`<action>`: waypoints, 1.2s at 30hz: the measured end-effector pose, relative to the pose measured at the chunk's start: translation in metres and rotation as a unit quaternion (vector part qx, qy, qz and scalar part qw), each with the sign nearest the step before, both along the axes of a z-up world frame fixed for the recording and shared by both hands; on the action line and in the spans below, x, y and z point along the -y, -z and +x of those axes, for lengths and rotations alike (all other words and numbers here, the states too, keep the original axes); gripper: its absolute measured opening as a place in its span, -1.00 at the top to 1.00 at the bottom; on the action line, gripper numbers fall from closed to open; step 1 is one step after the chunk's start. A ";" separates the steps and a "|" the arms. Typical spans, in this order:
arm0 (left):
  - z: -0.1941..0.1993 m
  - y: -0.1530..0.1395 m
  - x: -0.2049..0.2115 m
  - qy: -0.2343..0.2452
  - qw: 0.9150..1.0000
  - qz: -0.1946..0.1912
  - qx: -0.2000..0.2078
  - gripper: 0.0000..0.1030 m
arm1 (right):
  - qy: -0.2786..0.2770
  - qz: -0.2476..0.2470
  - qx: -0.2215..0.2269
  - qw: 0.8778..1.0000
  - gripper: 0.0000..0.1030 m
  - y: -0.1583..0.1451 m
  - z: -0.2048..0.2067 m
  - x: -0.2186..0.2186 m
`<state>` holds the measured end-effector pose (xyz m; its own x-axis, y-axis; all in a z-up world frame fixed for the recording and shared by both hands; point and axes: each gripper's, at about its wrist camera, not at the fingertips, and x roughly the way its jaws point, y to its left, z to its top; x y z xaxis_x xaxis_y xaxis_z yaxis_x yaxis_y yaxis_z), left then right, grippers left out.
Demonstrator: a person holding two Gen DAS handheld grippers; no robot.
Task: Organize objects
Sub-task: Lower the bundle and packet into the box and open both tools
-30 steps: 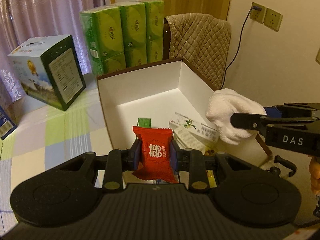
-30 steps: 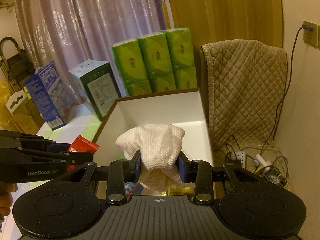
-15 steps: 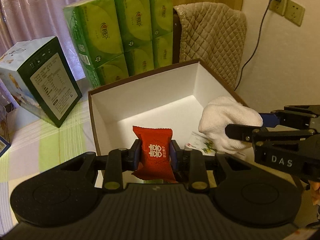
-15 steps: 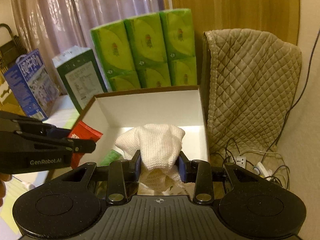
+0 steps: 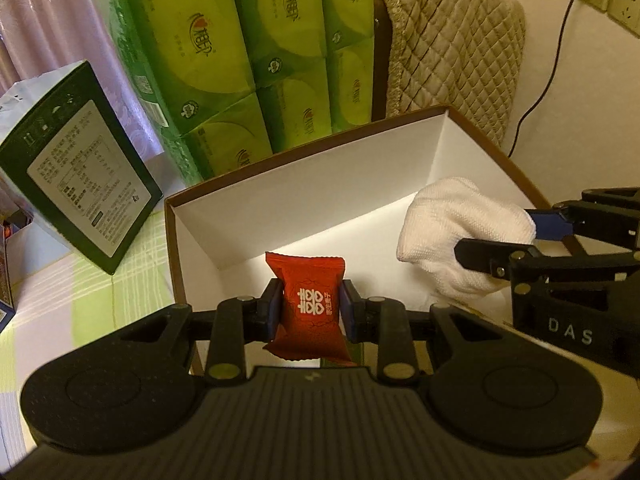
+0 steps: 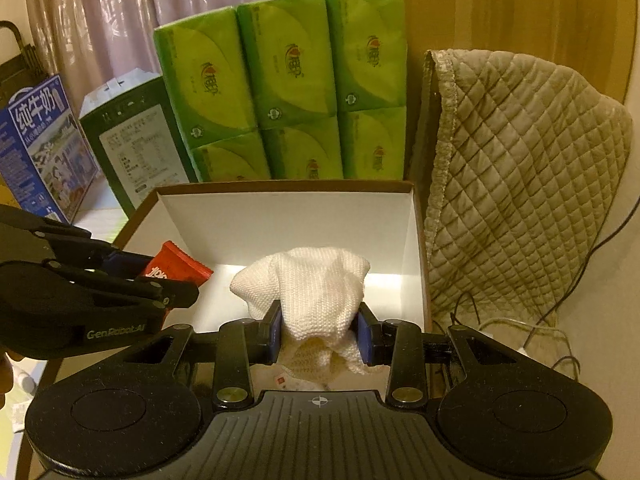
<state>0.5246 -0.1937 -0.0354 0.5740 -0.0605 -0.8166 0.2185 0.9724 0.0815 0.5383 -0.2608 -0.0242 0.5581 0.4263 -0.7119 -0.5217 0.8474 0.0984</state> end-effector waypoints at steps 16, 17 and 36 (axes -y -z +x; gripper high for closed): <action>0.023 0.011 -0.011 -0.003 1.000 -0.001 0.009 -0.06 | 0.004 -0.008 0.002 1.000 0.34 0.010 0.018 -0.012; 0.024 0.011 -0.011 -0.002 1.000 -0.003 0.008 -0.08 | 0.006 -0.008 0.003 1.000 0.34 0.011 0.019 -0.012; 0.009 -0.001 -0.016 -0.005 1.000 -0.021 0.011 -0.39 | 0.025 0.010 0.033 0.999 -0.30 -0.001 0.008 -0.002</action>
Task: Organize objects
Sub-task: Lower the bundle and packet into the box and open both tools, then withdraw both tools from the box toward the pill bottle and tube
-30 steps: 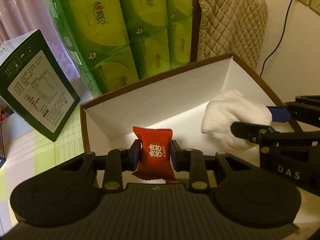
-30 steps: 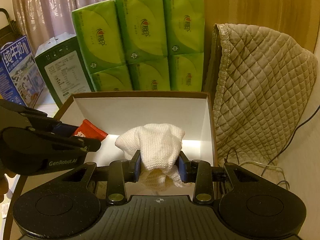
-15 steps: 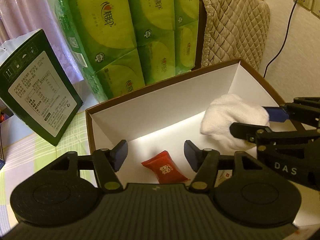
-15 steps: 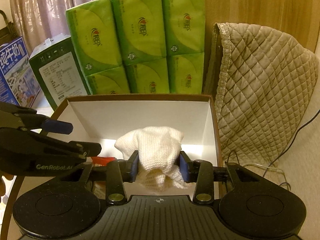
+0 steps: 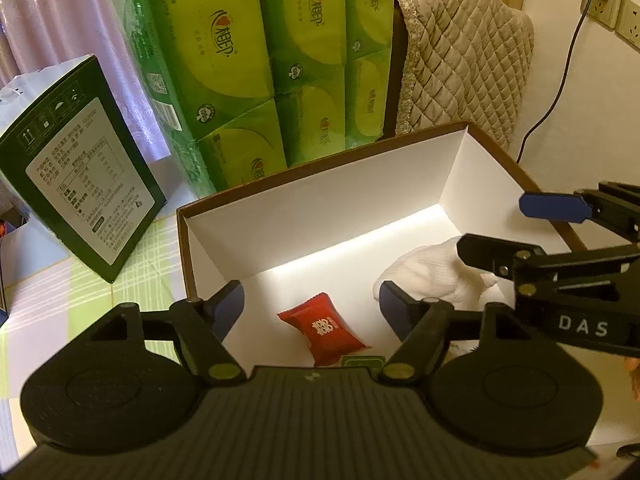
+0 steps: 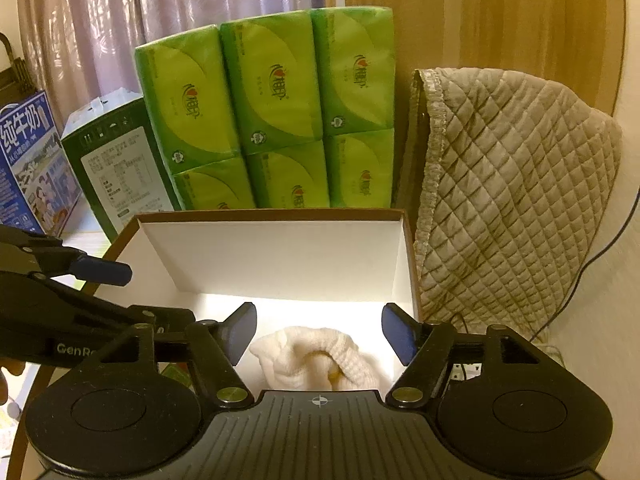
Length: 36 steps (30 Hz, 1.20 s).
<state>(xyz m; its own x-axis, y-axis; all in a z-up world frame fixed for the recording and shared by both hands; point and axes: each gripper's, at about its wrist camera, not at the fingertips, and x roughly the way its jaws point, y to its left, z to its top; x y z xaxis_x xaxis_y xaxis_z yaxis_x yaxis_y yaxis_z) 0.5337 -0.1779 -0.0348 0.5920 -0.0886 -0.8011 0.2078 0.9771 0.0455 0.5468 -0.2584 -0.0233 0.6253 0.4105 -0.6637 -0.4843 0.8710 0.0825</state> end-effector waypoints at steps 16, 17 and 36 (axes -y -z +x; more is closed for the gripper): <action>-0.057 -0.028 -0.014 -0.003 0.998 -0.066 0.003 -0.98 | 0.044 0.055 -0.033 0.997 -0.43 -0.024 -0.063 0.041; -0.063 -0.031 -0.016 -0.004 0.998 -0.068 0.004 -0.98 | 0.048 0.057 -0.036 0.997 -0.44 -0.025 -0.068 0.043; -0.189 -0.063 -0.060 -0.044 0.995 -0.088 0.021 -0.98 | 0.019 0.075 -0.058 0.995 -0.47 -0.047 -0.178 0.044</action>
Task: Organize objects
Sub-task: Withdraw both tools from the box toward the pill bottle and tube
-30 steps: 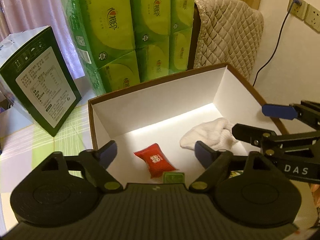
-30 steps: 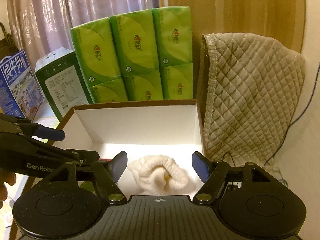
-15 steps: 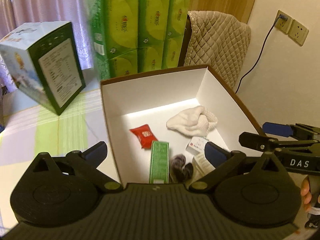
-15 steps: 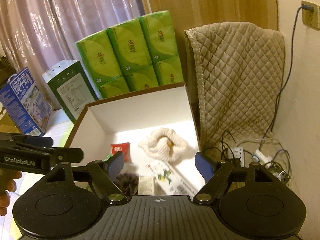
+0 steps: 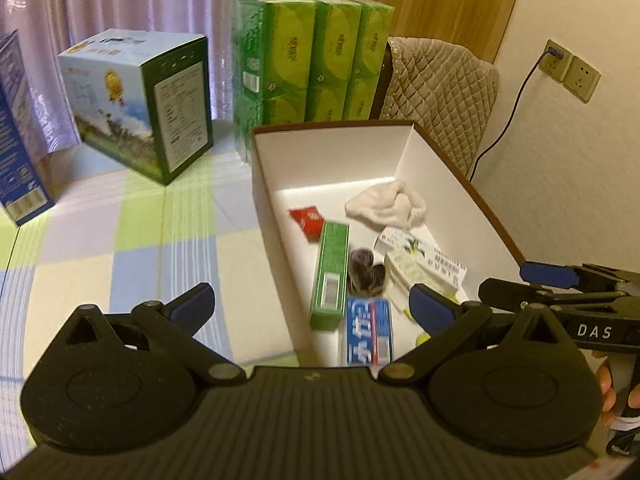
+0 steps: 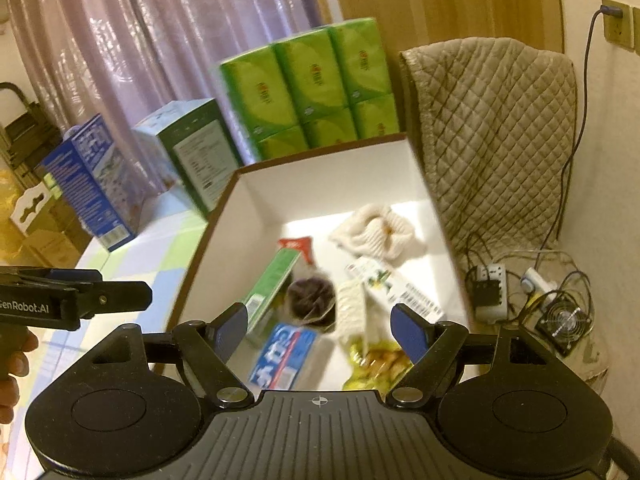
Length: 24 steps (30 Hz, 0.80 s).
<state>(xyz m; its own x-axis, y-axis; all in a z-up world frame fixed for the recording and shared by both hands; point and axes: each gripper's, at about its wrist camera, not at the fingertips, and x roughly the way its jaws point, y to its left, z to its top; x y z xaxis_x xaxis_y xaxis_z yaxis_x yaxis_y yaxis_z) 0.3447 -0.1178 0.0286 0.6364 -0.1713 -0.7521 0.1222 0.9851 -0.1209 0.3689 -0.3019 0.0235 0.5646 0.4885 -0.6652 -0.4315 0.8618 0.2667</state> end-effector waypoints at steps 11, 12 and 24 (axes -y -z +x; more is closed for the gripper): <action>-0.069 0.009 -0.028 -0.015 1.000 -0.005 -0.018 -0.98 | -0.030 -0.003 -0.016 0.999 -0.47 0.004 -0.068 -0.021; -0.075 0.010 -0.031 -0.017 1.000 -0.005 -0.020 -0.98 | -0.031 -0.004 -0.018 0.999 -0.47 0.005 -0.075 -0.023; -0.135 0.022 -0.074 -0.033 0.999 -0.006 -0.039 -0.98 | -0.044 -0.016 -0.053 0.997 -0.47 0.023 -0.130 -0.055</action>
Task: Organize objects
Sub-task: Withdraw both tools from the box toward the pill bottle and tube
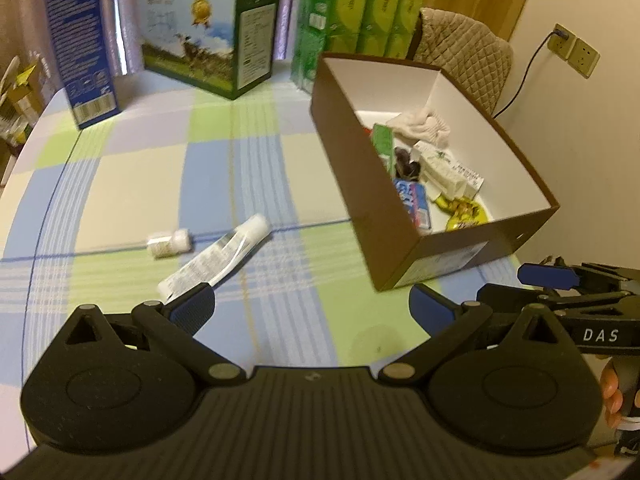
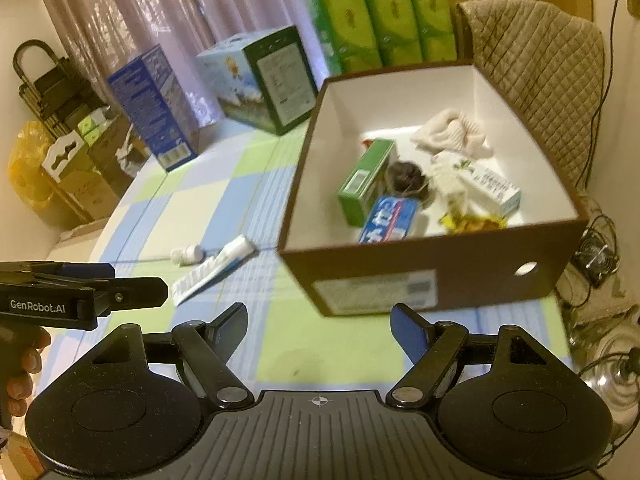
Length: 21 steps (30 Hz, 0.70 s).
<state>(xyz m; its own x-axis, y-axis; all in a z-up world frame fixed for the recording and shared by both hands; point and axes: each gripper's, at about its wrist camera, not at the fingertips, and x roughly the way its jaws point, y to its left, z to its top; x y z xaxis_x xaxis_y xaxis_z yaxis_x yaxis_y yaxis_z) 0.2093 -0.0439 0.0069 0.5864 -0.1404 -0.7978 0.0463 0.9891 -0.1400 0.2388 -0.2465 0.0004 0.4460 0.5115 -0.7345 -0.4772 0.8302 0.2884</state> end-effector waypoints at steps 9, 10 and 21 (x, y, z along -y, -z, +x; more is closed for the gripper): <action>-0.026 0.004 -0.042 -0.030 0.999 0.003 -0.013 -0.98 | -0.021 -0.010 -0.023 0.999 -0.47 0.014 -0.025 -0.040; -0.028 0.005 -0.046 -0.032 0.999 0.004 -0.014 -0.98 | -0.023 -0.012 -0.026 0.999 -0.47 0.016 -0.026 -0.044; -0.038 0.016 -0.090 -0.064 0.998 0.010 -0.027 -0.98 | -0.038 -0.026 -0.047 0.998 -0.47 0.033 -0.037 -0.090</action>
<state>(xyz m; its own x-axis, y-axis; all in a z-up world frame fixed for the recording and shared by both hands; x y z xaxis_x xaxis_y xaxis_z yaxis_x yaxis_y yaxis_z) 0.1711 0.0456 -0.0091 0.5550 -0.0506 -0.8303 -0.0871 0.9891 -0.1185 0.2019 -0.1561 -0.0322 0.3357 0.5011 -0.7976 -0.5122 0.8077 0.2919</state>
